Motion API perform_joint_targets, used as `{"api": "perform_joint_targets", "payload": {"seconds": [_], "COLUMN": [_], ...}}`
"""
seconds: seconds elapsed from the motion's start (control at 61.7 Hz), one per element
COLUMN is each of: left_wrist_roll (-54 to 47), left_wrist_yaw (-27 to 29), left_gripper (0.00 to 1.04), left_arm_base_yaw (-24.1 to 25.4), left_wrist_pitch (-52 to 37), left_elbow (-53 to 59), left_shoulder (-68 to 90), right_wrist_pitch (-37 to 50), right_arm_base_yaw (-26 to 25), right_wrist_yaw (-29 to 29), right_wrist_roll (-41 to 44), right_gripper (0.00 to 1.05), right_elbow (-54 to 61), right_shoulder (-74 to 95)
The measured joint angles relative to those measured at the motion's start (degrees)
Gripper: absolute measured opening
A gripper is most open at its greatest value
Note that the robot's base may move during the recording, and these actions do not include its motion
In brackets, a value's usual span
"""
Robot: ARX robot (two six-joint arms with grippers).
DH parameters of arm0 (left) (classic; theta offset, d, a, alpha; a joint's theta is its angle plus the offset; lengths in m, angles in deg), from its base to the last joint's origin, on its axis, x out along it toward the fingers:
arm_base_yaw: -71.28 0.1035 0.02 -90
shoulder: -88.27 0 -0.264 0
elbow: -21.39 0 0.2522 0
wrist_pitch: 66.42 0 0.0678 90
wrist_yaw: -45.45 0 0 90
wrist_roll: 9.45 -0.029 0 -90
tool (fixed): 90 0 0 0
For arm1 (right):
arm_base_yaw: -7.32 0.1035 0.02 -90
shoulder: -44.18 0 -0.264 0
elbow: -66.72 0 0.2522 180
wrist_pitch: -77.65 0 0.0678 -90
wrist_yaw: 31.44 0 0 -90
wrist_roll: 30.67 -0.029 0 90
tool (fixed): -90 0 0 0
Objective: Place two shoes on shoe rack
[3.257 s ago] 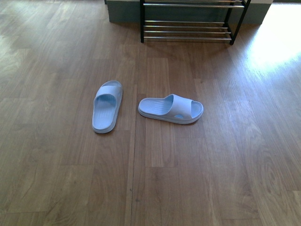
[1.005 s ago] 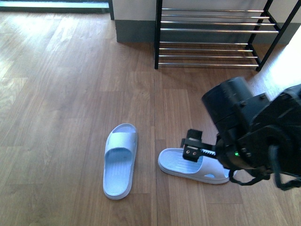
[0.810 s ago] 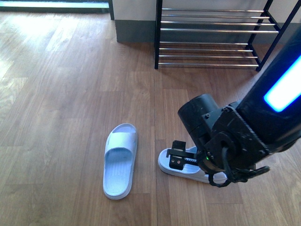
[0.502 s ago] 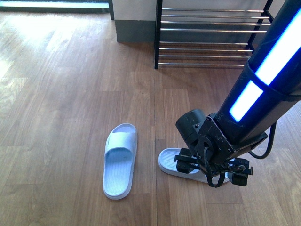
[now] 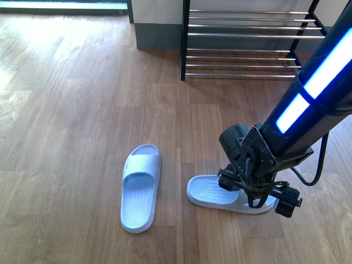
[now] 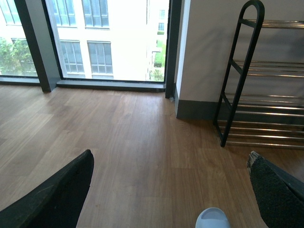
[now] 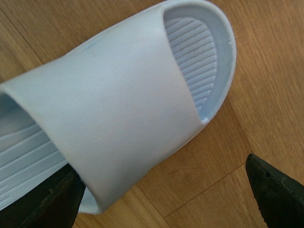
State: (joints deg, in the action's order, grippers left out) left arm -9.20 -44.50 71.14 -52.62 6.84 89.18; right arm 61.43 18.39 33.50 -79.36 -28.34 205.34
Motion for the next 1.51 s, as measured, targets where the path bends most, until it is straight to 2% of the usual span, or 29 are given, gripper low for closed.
{"api": "perform_joint_targets", "payload": {"seconds": [0.373, 0.583, 0.81, 1.102, 1.377, 1.458, 1.507], "left_wrist_roll": [0.02, 0.0, 0.0, 0.0, 0.0, 0.0, 0.02], "left_wrist_yaw": [-0.02, -0.02, -0.02, -0.02, -0.02, -0.02, -0.02], "left_gripper": [0.95, 0.95, 0.95, 0.95, 0.95, 0.95, 0.95], "left_arm_base_yaw": [0.0, 0.0, 0.0, 0.0, 0.0, 0.0, 0.0], "left_wrist_pitch": [0.0, 0.0, 0.0, 0.0, 0.0, 0.0, 0.0], "left_elbow": [0.0, 0.0, 0.0, 0.0, 0.0, 0.0, 0.0], "left_shoulder": [0.0, 0.0, 0.0, 0.0, 0.0, 0.0, 0.0], "right_wrist_pitch": [2.14, 7.74, 10.62, 12.02, 16.87, 19.04, 20.24], "right_arm_base_yaw": [-3.91, -3.74, -4.17, -6.67, -8.61, -9.05, -9.31], "right_wrist_yaw": [-0.85, 2.86, 1.9, 2.01, 3.8, 4.37, 4.9], "right_wrist_roll": [4.48, 8.46, 11.15, 11.98, 13.9, 14.73, 15.41], "right_gripper": [0.96, 0.96, 0.95, 0.53, 0.11, 0.01, 0.01], "right_elbow": [0.24, 2.78, 4.2, 4.61, 6.78, 8.33, 9.4], "right_shoulder": [2.08, 3.02, 3.02, 3.87, 4.0, 3.52, 3.26]}}
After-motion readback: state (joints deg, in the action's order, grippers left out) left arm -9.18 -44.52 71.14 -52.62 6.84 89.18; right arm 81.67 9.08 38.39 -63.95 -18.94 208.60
